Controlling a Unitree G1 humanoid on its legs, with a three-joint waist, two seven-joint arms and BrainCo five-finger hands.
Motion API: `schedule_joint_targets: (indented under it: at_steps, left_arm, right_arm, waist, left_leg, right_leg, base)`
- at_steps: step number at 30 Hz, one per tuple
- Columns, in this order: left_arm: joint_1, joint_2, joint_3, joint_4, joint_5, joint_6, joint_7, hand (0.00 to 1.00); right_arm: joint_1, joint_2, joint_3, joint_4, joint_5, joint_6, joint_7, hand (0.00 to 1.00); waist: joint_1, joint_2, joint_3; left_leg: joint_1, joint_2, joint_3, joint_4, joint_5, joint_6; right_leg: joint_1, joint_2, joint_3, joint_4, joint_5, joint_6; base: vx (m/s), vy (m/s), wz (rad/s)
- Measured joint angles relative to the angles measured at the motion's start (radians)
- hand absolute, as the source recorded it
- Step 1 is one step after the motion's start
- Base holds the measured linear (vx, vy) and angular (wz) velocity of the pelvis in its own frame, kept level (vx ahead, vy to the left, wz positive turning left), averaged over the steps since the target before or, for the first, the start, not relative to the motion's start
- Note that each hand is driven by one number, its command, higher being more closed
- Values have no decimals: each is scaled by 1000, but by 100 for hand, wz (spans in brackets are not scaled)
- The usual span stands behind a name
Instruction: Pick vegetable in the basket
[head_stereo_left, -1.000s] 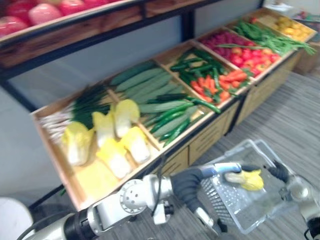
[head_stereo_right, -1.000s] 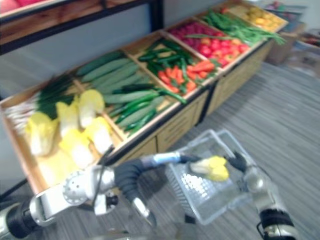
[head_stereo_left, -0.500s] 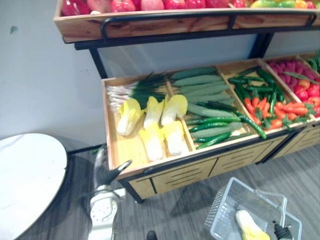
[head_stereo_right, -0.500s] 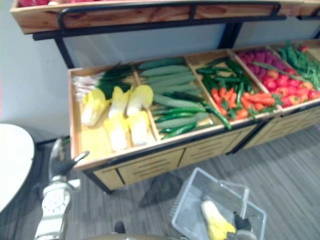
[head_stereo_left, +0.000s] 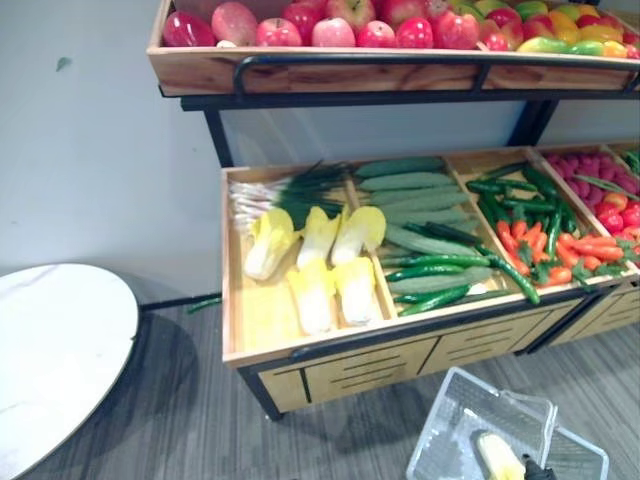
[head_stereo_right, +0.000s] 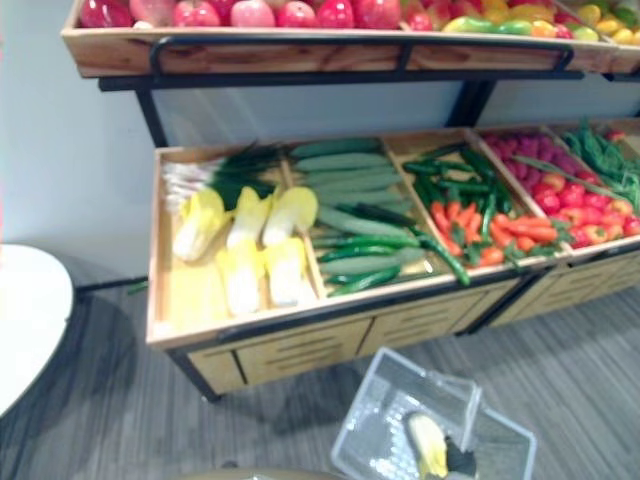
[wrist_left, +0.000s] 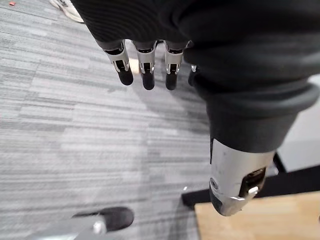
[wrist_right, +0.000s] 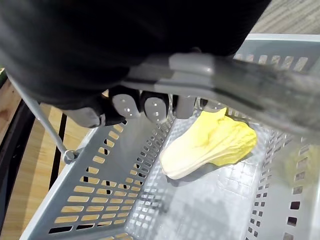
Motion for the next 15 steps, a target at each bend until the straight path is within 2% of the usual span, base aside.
schedule_joint_targets:
  at_steps: [7,10,11,12,13,14,15]
  left_arm:
    - [-27,33,-64,54,-128,-1,-124,0]
    - [-49,49,-96,55,-175,-2,-154,0]
    - [-93,94,-156,102,-191,-1,-179,0]
    - [-105,92,-153,104,-182,-1,-178,0]
    - [-112,95,-148,103,-176,-2,-178,0]
    - [-135,101,-144,94,-174,-2,-178,0]
    - [-139,119,-145,92,-170,0,-179,0]
  right_arm:
    - [-31,-17,62,18,5,-3,7,100]
    - [-43,-18,47,12,8,-3,8,100]
    - [-58,0,23,-32,39,-2,29,100]
    - [-73,2,34,-46,49,-3,31,100]
    - [-77,2,40,-48,57,-2,32,100]
    - [-72,13,38,-63,76,-1,33,100]
    - [-72,34,48,-87,77,-3,36,100]
  waist:
    - [0,4,16]
    - [-5,0,55]
    - [-15,-25,88]
    - [-28,-14,116]
    - [-35,-12,124]
    - [-56,-20,142]
    - [-54,-44,140]
  left_leg:
    - [45,1,40,7,-17,-1]
    - [48,5,59,90,-82,-5]
    - [41,47,204,194,-174,-3]
    - [53,73,247,191,-181,-2]
    - [53,81,257,189,-182,-3]
    - [60,79,282,188,-180,-1]
    - [66,56,293,189,-179,17]
  right_leg:
    - [11,-1,48,9,-7,-7]
    - [-14,-30,88,110,-49,-16]
    - [-164,-22,278,257,-22,-65]
    - [-187,6,298,246,47,-77]
    - [-193,17,303,237,76,-76]
    - [-210,37,300,220,133,-84]
    - [-256,48,294,197,202,-117]
  base:
    - [56,-8,-17]
    - [12,52,-68]
    - [-109,120,-205]
    - [-118,125,-212]
    - [-91,53,-92]
    - [-27,136,-100]
    - [-74,181,-163]
